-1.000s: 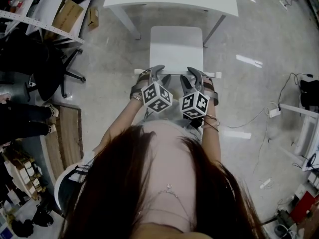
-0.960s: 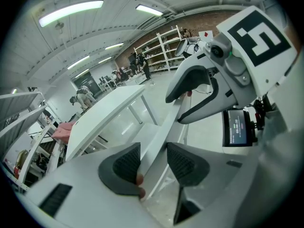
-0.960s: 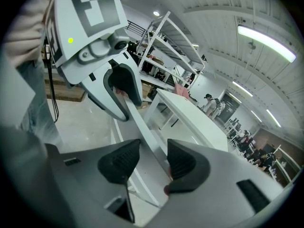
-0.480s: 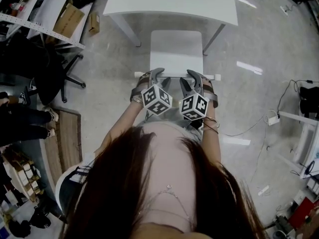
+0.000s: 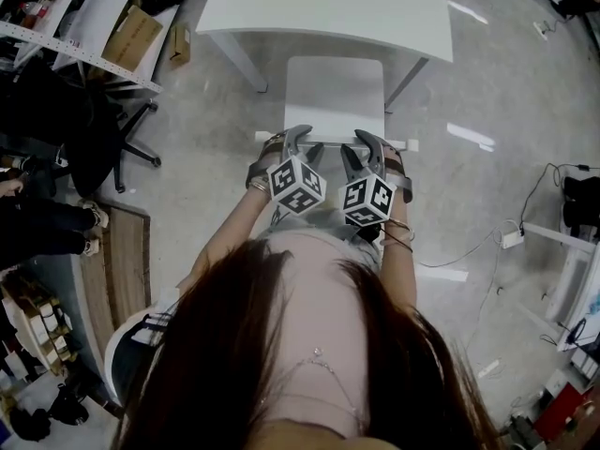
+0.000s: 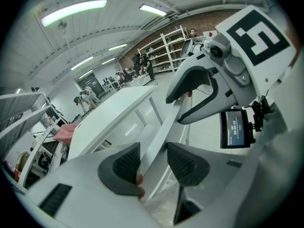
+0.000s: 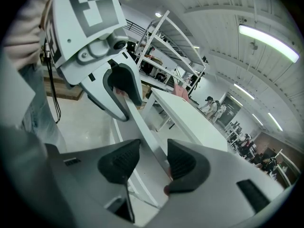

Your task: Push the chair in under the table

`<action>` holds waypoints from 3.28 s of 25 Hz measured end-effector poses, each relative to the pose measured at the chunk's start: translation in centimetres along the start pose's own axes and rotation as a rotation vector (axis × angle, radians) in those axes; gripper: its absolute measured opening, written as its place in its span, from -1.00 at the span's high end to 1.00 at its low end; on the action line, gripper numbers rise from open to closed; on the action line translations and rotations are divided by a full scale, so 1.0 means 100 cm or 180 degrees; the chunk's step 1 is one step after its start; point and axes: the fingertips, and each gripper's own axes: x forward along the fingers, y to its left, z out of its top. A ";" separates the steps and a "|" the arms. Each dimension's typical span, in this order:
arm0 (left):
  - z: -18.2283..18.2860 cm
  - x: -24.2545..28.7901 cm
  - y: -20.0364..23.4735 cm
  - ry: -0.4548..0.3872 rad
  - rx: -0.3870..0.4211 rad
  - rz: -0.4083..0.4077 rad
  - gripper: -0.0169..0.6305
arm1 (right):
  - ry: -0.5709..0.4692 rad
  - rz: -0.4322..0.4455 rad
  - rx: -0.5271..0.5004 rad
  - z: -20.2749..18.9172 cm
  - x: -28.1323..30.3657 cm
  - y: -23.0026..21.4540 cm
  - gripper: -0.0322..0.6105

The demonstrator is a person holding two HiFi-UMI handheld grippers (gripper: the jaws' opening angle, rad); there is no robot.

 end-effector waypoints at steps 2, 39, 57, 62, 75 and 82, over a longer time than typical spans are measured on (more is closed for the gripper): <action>0.002 0.004 0.004 -0.0005 -0.0005 0.0012 0.39 | -0.0007 0.0001 -0.0008 0.000 0.004 -0.005 0.33; 0.013 0.044 0.067 -0.0033 -0.0035 0.0031 0.38 | -0.0017 0.0013 -0.0024 0.018 0.061 -0.050 0.33; 0.018 0.063 0.101 -0.0074 -0.0052 0.0066 0.38 | -0.0063 -0.0012 -0.0076 0.029 0.090 -0.075 0.33; 0.021 0.069 0.109 -0.0085 -0.0053 0.0082 0.38 | -0.0079 -0.0015 -0.0079 0.030 0.096 -0.081 0.33; 0.026 0.083 0.132 -0.0081 -0.0101 0.0078 0.37 | -0.0109 -0.0017 -0.0072 0.037 0.116 -0.100 0.33; 0.026 0.090 0.144 -0.0068 -0.0114 0.0071 0.37 | -0.0108 0.0009 -0.0088 0.041 0.127 -0.107 0.33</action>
